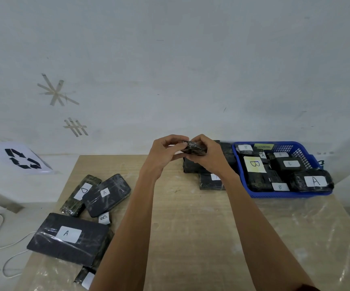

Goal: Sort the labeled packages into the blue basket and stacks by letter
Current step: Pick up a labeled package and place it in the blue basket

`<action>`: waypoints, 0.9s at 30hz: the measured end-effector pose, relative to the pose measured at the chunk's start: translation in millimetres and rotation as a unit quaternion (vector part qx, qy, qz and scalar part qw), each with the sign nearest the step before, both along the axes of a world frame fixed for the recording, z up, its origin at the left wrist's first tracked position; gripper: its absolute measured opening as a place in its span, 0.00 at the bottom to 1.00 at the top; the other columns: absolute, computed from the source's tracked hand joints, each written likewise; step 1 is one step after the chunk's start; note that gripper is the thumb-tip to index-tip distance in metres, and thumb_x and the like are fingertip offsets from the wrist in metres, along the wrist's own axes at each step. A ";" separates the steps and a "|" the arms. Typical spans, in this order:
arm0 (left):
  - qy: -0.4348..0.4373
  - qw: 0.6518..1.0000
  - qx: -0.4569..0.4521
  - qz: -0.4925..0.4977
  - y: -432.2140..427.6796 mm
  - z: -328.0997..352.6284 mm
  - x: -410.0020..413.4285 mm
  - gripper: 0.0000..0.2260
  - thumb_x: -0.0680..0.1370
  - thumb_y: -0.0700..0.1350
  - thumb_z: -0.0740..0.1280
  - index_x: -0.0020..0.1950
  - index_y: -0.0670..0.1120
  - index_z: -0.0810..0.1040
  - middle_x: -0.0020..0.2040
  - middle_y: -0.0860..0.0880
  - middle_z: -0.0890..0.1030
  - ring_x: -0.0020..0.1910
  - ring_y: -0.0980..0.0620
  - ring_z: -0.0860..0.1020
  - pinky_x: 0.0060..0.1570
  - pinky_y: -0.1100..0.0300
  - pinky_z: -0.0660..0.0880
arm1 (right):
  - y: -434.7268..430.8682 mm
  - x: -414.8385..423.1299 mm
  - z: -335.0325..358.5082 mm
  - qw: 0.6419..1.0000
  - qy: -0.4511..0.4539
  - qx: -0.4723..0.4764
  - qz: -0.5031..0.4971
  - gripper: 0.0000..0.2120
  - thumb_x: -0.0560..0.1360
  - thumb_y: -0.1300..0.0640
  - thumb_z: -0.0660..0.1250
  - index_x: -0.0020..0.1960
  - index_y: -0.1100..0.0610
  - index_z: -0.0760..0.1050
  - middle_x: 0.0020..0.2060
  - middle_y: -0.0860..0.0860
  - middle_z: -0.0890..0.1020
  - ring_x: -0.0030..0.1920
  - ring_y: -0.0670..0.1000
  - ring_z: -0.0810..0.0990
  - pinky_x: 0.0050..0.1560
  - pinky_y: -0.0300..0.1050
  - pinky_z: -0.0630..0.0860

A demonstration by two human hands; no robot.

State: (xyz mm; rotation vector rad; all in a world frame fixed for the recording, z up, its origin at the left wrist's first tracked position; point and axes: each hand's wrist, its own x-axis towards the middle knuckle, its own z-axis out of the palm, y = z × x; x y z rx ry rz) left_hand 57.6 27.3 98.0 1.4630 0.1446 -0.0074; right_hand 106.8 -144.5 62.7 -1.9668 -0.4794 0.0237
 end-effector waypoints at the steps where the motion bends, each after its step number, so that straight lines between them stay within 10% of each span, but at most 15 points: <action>1: 0.002 1.000 -0.003 0.004 1.2 -1.6 0.2 0.07 0.78 0.36 0.71 0.55 0.40 0.85 0.53 0.40 0.84 0.54 0.48 0.84 0.54 0.53 0.82 | -1.2 0.5 0.3 1.000 0.008 0.004 0.003 0.16 0.70 0.63 0.78 0.54 0.57 0.76 0.44 0.51 0.84 0.44 0.48 0.82 0.46 0.43 0.80; 6: 0.016 0.999 -0.022 0.033 1.3 -9.4 3.8 0.08 0.81 0.43 0.69 0.57 0.41 0.84 0.54 0.42 0.85 0.56 0.47 0.84 0.58 0.55 0.81 | -5.0 4.2 1.9 1.000 0.002 0.001 0.002 0.11 0.73 0.63 0.76 0.52 0.58 0.77 0.43 0.49 0.82 0.42 0.40 0.78 0.44 0.31 0.73; 15: 0.013 0.996 -0.063 0.061 -5.8 -16.0 9.0 0.14 0.79 0.49 0.72 0.59 0.40 0.83 0.52 0.45 0.86 0.56 0.46 0.84 0.61 0.55 0.80 | -5.4 6.1 11.0 0.999 -0.039 0.009 -0.012 0.12 0.74 0.62 0.74 0.56 0.53 0.80 0.51 0.51 0.82 0.50 0.46 0.79 0.50 0.42 0.77; 22: 0.025 0.992 -0.122 0.018 -4.6 -22.2 12.8 0.15 0.84 0.47 0.63 0.62 0.38 0.81 0.60 0.41 0.83 0.60 0.46 0.83 0.67 0.52 0.75 | -5.2 -9.3 26.3 0.939 0.157 0.304 0.017 0.12 0.80 0.67 0.64 0.61 0.60 0.81 0.55 0.55 0.83 0.56 0.53 0.83 0.55 0.51 0.82; 27: 0.055 0.973 -0.224 0.003 -10.3 -29.5 11.5 0.15 0.86 0.44 0.60 0.63 0.34 0.78 0.60 0.37 0.83 0.61 0.42 0.82 0.70 0.46 0.73 | -0.9 -13.2 28.5 0.936 0.156 0.316 0.023 0.14 0.81 0.68 0.59 0.57 0.61 0.82 0.52 0.52 0.85 0.55 0.50 0.83 0.53 0.47 0.81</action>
